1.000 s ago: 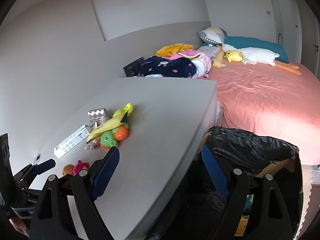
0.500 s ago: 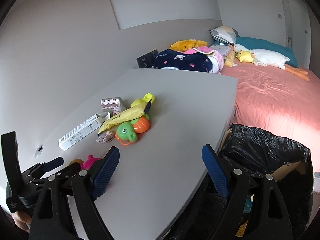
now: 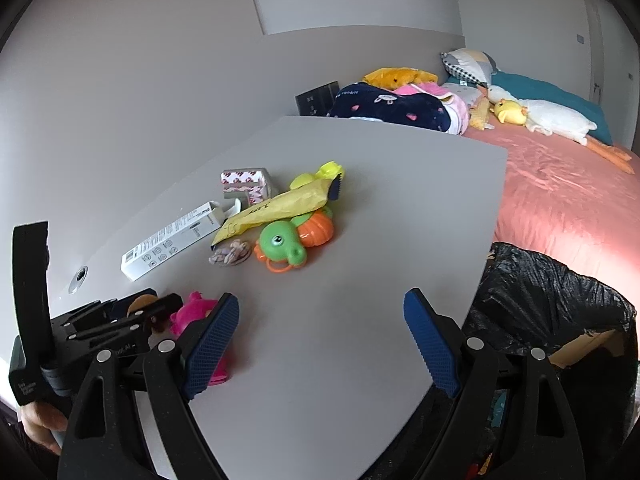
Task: Collect trash
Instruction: 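Grasp the brown plush with the left tool while the right tool grasps the pink toy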
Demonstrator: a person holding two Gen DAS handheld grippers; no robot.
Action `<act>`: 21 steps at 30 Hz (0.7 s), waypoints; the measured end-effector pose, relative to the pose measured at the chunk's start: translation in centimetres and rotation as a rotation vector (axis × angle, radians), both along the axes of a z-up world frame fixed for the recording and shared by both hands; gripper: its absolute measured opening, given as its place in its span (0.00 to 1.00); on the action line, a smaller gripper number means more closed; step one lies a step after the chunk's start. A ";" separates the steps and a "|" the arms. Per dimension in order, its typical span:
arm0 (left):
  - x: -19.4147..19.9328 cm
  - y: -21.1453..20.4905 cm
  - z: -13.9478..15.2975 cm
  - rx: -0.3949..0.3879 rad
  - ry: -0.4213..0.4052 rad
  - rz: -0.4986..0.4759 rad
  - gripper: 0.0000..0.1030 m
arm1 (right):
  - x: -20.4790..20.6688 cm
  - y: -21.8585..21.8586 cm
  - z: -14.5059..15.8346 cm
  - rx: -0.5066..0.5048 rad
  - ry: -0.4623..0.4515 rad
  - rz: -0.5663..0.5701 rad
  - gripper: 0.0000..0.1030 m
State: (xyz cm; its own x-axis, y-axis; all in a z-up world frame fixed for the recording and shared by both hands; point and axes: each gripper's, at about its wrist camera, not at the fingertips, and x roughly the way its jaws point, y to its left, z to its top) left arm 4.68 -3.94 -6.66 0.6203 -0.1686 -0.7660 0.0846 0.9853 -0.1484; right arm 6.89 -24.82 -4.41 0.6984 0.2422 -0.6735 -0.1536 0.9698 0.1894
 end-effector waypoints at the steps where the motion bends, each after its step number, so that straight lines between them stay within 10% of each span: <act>1: 0.0 0.2 0.0 0.001 0.000 0.009 0.43 | 0.0 0.2 0.0 0.001 0.001 0.007 0.82; 21: -1.2 9.1 2.9 -0.006 -0.061 0.237 0.43 | 0.2 6.9 -2.3 -0.037 0.065 0.180 0.78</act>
